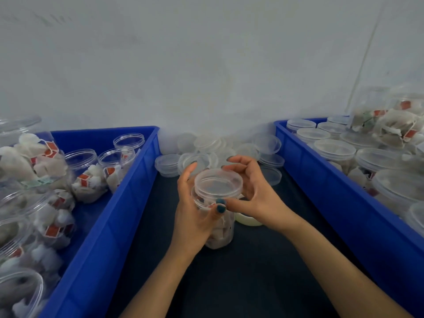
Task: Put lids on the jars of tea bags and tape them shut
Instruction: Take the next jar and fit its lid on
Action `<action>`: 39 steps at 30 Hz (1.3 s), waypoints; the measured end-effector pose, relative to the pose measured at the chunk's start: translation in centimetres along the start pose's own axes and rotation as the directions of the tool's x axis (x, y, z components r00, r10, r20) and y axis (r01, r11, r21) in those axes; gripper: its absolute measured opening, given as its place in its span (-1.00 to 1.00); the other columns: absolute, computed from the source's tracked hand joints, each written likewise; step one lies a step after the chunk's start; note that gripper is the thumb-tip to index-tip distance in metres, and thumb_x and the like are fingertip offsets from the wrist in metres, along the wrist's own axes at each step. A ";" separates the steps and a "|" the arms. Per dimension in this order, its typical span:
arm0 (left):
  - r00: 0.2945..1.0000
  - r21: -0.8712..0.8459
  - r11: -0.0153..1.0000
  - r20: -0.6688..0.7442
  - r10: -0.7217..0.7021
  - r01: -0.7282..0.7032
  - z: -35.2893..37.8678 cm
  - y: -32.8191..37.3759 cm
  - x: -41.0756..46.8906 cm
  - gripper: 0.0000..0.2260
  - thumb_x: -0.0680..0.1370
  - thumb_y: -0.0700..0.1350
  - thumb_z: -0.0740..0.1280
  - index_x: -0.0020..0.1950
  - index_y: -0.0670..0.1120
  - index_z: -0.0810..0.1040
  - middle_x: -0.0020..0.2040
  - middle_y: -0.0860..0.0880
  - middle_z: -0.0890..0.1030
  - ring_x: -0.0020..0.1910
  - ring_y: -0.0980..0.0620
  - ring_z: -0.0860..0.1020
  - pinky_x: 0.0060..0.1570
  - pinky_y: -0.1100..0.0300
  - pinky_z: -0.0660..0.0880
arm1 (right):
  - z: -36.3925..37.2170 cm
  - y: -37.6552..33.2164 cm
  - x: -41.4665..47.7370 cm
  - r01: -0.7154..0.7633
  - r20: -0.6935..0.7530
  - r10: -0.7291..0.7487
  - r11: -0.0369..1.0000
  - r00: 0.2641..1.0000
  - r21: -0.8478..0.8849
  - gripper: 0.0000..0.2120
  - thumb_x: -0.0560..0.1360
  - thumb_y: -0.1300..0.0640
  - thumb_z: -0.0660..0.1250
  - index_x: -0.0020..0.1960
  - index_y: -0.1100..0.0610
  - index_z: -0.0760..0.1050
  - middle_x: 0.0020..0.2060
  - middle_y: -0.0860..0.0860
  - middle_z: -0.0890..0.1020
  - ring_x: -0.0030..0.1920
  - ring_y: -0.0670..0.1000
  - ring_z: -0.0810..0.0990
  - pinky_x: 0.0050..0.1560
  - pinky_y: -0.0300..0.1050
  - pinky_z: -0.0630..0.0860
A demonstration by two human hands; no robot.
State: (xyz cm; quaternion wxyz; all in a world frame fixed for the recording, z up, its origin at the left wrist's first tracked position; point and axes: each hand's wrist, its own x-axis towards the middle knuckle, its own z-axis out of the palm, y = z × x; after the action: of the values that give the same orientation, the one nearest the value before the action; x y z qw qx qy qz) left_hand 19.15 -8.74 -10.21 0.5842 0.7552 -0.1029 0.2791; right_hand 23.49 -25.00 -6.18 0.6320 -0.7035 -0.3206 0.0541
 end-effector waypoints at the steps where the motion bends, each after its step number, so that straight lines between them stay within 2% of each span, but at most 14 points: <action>1: 1.000 -0.003 1.000 0.008 0.015 -0.015 0.0 0.1 -0.1 0.00 0.30 0.55 0.30 0.57 0.04 0.12 0.31 0.44 0.43 0.27 0.27 0.52 0.13 0.42 0.47 | -0.2 0.1 -0.1 -0.009 0.023 0.009 1.000 1.000 -0.009 -0.17 0.31 0.26 0.61 0.40 0.01 0.21 0.26 0.04 0.49 0.30 -0.02 0.56 0.39 0.00 0.47; 4: 1.000 -0.033 0.999 0.013 0.013 -0.012 0.0 0.2 -0.2 -0.13 0.34 0.52 0.31 0.53 0.16 0.18 0.34 0.33 0.45 0.31 0.23 0.51 0.15 0.42 0.46 | -0.5 0.4 -0.5 -0.015 0.066 0.019 0.998 0.998 -0.059 -0.12 0.34 0.37 0.58 0.47 0.04 0.16 0.31 0.02 0.47 0.34 -0.04 0.53 0.41 0.02 0.45; 6: 1.000 -0.028 1.000 0.006 0.006 -0.006 0.0 0.2 -0.2 -0.20 0.36 0.45 0.39 0.50 0.15 0.27 0.33 0.22 0.50 0.32 0.14 0.52 0.17 0.33 0.50 | -0.5 1.1 -1.0 -0.021 0.067 0.026 0.997 0.997 -0.075 -0.07 0.35 0.43 0.55 0.51 0.05 0.10 0.37 0.00 0.43 0.39 -0.06 0.49 0.42 -0.02 0.44; 9: 1.000 -0.046 0.999 -0.002 0.022 -0.022 0.0 0.2 -0.4 -0.30 0.37 0.29 0.51 0.42 0.10 0.36 0.28 0.19 0.54 0.28 0.12 0.54 0.14 0.34 0.51 | 0.6 2.5 -1.9 -0.039 0.106 0.052 0.993 0.993 -0.115 0.06 0.33 0.38 0.59 0.54 -0.06 -0.02 0.40 -0.18 0.37 0.40 -0.18 0.43 0.33 -0.25 0.45; 12: 0.998 -0.054 0.998 -0.047 0.042 -0.044 0.0 0.1 -0.4 -0.33 0.34 0.15 0.57 0.36 0.06 0.37 0.25 0.18 0.55 0.27 0.07 0.56 0.13 0.32 0.51 | 2.2 4.0 -2.5 -0.050 0.109 0.062 0.992 0.992 -0.112 0.03 0.32 0.39 0.59 0.47 -0.13 0.01 0.29 -0.37 0.42 0.32 -0.31 0.46 0.15 -0.41 0.49; 16: 0.990 0.005 0.999 -0.140 0.032 -0.032 0.5 0.2 -0.6 -0.27 0.23 0.23 0.60 0.27 0.06 0.36 0.21 0.19 0.56 0.23 0.10 0.58 0.12 0.24 0.55 | 3.6 5.7 -2.7 -0.061 -0.028 0.060 0.996 0.998 -0.060 -0.08 0.31 0.43 0.58 0.46 0.00 0.17 0.30 -0.11 0.53 0.33 -0.15 0.53 0.16 -0.25 0.55; 18: 0.984 0.046 0.999 -0.180 0.010 -0.002 1.0 0.4 -1.0 -0.23 0.20 0.27 0.60 0.24 0.04 0.33 0.20 0.15 0.54 0.22 0.12 0.57 0.11 0.22 0.56 | 3.7 6.2 -2.8 -0.063 -0.043 0.061 0.996 0.997 -0.055 -0.14 0.31 0.42 0.59 0.42 0.00 0.22 0.22 -0.18 0.59 0.27 -0.17 0.58 0.09 -0.30 0.56; 22: 0.966 0.142 0.989 -0.257 0.001 0.036 1.7 1.1 -1.6 -0.25 0.17 0.34 0.55 0.18 0.11 0.27 0.14 0.16 0.49 0.15 0.18 0.55 0.01 0.33 0.53 | 4.0 6.3 -3.0 -0.033 -0.086 0.023 0.992 0.996 -0.126 -0.16 0.30 0.30 0.62 0.45 0.14 0.27 0.19 -0.27 0.61 0.22 -0.22 0.59 0.09 -0.40 0.52; 25: 0.949 0.151 0.985 -0.314 -0.034 0.085 1.9 1.6 -1.8 -0.30 0.18 0.37 0.52 0.12 0.15 0.27 0.09 0.16 0.49 0.09 0.20 0.55 -0.05 0.32 0.53 | 4.2 5.8 -3.2 0.020 -0.146 -0.054 0.974 0.988 -0.224 -0.15 0.27 0.08 0.66 0.45 0.01 0.31 0.20 -0.26 0.60 0.23 -0.21 0.59 0.12 -0.31 0.55; 28: 0.941 0.077 0.987 -0.321 -0.106 0.137 1.6 1.8 -1.7 -0.41 0.23 0.40 0.48 0.06 0.17 0.32 0.09 0.10 0.52 0.08 0.16 0.56 0.01 0.17 0.59 | 4.4 5.3 -3.4 0.078 -0.237 -0.172 0.930 0.956 -0.359 -0.18 0.27 -0.09 0.63 0.44 -0.12 0.33 0.23 -0.20 0.59 0.25 -0.13 0.58 0.12 -0.10 0.60; 31: 0.935 -0.040 0.985 -0.311 -0.170 0.166 1.6 1.9 -1.6 -0.47 0.26 0.42 0.46 0.06 0.18 0.42 0.11 0.06 0.57 0.09 0.08 0.60 0.05 0.02 0.61 | 4.6 5.0 -3.5 0.013 -0.320 -0.242 0.815 0.916 -0.580 -0.08 0.24 -0.29 0.50 0.51 -0.12 0.24 0.21 -0.15 0.51 0.18 -0.19 0.49 -0.01 -0.19 0.55; 33: 0.940 -0.048 0.985 -0.294 -0.173 0.166 1.6 2.0 -1.5 -0.51 0.30 0.42 0.43 0.12 0.20 0.52 0.14 0.09 0.59 0.14 0.11 0.59 0.06 0.14 0.60 | 4.6 4.9 -3.7 -0.035 -0.345 -0.247 0.767 0.905 -0.641 -0.05 0.22 -0.36 0.44 0.52 -0.16 0.19 0.19 -0.11 0.46 0.12 -0.19 0.47 -0.10 -0.20 0.54; 35: 0.953 -0.038 0.985 -0.247 -0.174 0.170 1.4 2.1 -1.4 -0.51 0.34 0.40 0.42 0.19 0.23 0.61 0.16 0.12 0.59 0.16 0.23 0.55 0.02 0.35 0.54 | 4.4 4.9 -3.8 -0.058 -0.351 -0.234 0.755 0.907 -0.654 -0.04 0.21 -0.33 0.47 0.51 -0.18 0.18 0.19 -0.10 0.44 0.11 -0.18 0.46 -0.11 -0.11 0.58; 39: 0.969 0.012 0.980 -0.153 -0.193 0.197 0.7 2.0 -1.3 -0.41 0.34 0.43 0.38 0.32 0.25 0.57 0.19 0.12 0.49 0.15 0.38 0.49 0.08 0.51 0.44 | 3.8 5.2 -3.6 -0.053 -0.342 -0.215 0.775 0.915 -0.630 -0.03 0.21 -0.31 0.50 0.52 -0.19 0.16 0.22 -0.13 0.42 0.14 -0.19 0.46 -0.03 -0.07 0.59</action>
State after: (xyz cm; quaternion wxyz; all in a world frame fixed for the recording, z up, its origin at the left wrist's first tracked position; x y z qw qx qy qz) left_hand 17.37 -10.18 -9.39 0.6047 0.7461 0.0201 0.2781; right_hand 20.81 -23.63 -12.94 0.4145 -0.8544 -0.2164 -0.2265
